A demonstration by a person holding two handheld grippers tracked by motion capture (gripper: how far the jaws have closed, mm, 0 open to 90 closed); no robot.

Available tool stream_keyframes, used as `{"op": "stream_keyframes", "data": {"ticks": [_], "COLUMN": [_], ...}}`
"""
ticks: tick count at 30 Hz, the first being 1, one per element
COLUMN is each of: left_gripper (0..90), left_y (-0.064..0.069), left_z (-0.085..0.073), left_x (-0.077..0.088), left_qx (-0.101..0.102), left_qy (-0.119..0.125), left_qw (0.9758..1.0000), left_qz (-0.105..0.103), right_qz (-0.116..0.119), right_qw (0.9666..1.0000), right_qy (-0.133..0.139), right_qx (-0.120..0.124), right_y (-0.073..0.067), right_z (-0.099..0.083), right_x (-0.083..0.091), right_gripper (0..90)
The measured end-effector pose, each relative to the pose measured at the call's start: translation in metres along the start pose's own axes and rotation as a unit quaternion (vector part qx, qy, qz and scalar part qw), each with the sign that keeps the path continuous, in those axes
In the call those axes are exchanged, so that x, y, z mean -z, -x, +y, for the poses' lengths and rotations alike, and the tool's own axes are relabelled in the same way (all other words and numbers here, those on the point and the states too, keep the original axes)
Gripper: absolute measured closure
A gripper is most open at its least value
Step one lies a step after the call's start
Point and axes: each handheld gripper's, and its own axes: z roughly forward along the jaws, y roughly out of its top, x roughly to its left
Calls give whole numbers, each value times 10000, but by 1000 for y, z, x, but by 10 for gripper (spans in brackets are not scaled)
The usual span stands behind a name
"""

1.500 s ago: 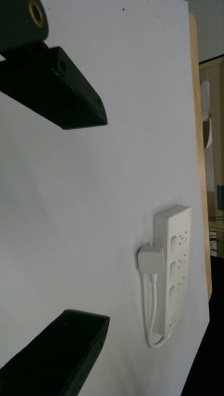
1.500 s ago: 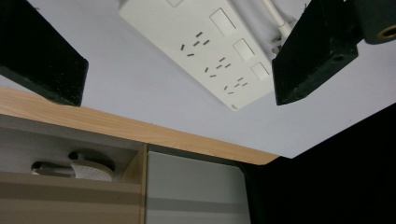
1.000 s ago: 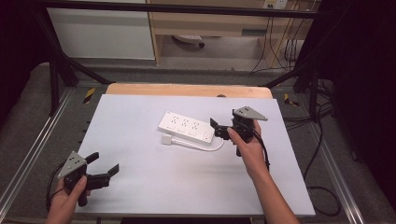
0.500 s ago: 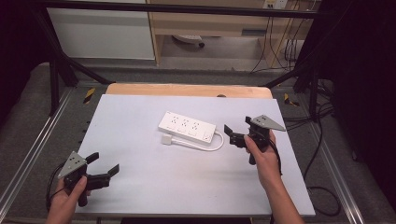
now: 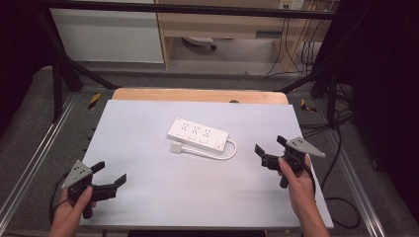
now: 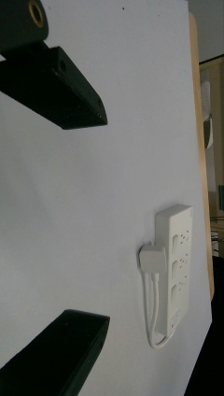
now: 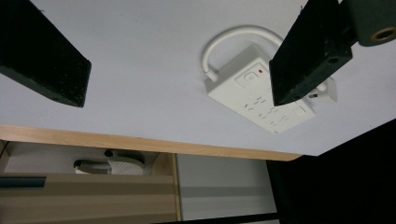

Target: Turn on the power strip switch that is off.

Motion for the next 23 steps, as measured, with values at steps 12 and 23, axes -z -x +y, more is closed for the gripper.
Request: {"op": "stream_keyframes", "data": {"ticks": [12,23], "left_gripper": [51,51], "left_y": [1,2], "left_z": [0,0], "left_x": [0,0], "left_qx": [-24,-27], "left_qy": [-28,-5], "left_qw": [10000,10000], "left_qz": [-3,1], "right_qz": [-99,-97], "right_qw": [9997,9969], "right_qy": [-192,-733], "right_qx": [103,261], "right_y": [10,6], "right_z": [-29,-56], "right_x": [22,21], "right_gripper": [37,34]}}
